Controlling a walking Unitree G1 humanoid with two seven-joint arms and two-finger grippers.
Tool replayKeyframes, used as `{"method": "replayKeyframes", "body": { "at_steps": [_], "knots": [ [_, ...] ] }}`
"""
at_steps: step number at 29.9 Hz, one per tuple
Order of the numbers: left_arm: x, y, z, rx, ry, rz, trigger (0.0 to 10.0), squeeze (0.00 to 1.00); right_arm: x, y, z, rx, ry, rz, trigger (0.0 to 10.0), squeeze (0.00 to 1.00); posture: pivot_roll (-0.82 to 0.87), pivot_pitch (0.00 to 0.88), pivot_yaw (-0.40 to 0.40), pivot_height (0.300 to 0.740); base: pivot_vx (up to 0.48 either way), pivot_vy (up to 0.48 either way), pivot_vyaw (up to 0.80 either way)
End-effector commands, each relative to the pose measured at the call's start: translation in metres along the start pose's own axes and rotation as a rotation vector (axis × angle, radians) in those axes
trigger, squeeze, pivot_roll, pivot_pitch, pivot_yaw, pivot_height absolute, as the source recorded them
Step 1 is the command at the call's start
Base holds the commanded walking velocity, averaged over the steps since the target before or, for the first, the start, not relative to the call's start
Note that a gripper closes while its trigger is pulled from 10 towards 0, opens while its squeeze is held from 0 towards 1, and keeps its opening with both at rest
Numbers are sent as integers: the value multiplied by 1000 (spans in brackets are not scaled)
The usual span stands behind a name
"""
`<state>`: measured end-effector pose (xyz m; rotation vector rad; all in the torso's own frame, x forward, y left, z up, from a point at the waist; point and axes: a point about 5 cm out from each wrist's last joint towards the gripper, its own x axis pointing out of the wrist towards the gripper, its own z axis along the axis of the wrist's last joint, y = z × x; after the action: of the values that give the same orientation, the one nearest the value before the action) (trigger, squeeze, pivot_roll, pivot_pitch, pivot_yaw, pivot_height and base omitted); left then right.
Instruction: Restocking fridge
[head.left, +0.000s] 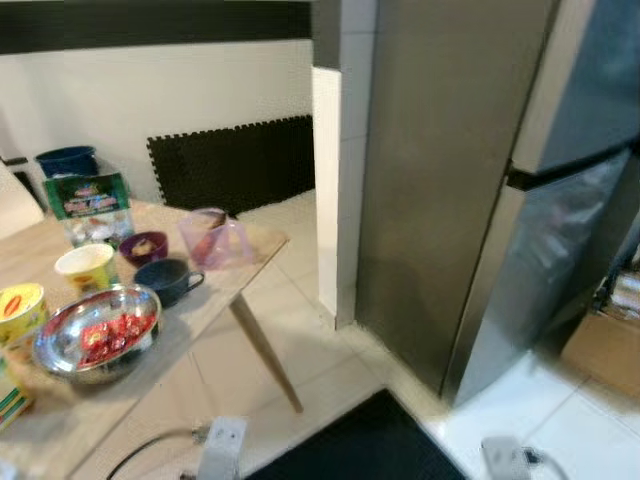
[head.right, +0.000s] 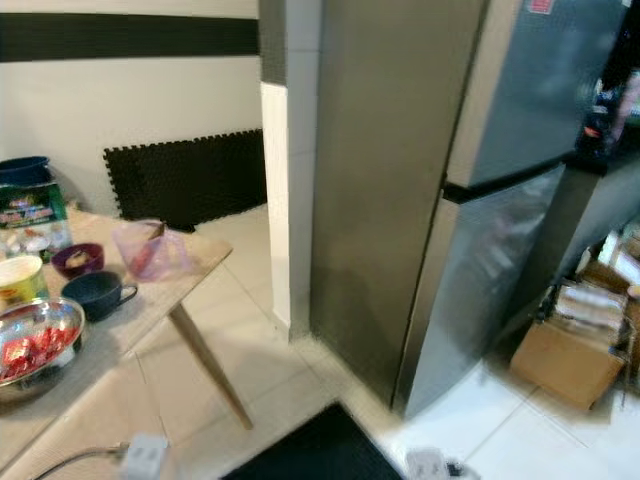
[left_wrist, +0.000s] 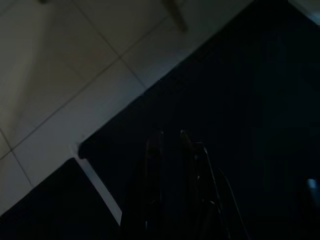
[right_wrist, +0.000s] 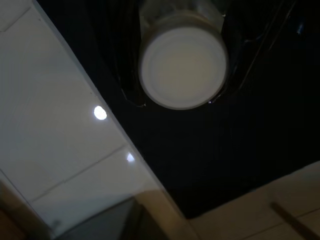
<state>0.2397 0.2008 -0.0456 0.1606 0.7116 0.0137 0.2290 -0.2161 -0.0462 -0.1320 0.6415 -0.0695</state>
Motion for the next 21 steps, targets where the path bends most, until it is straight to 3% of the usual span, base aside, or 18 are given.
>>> {"method": "replayKeyframes", "body": {
  "at_steps": [1,17,21],
  "knots": [
    [-1,0,-3,-11,7,7,10000,0,0,0,2,5,-12,-4,10000,0,-51,38,3,740,0,0,0],
    [-1,2,-2,-25,0,16,10000,0,0,0,1,5,-9,-3,10000,0,-48,41,-2,740,0,0,0],
    [-1,6,-4,3,23,25,10000,0,1,4,3,8,-13,12,10000,0,-40,43,-5,740,0,0,0]
  ]
}}
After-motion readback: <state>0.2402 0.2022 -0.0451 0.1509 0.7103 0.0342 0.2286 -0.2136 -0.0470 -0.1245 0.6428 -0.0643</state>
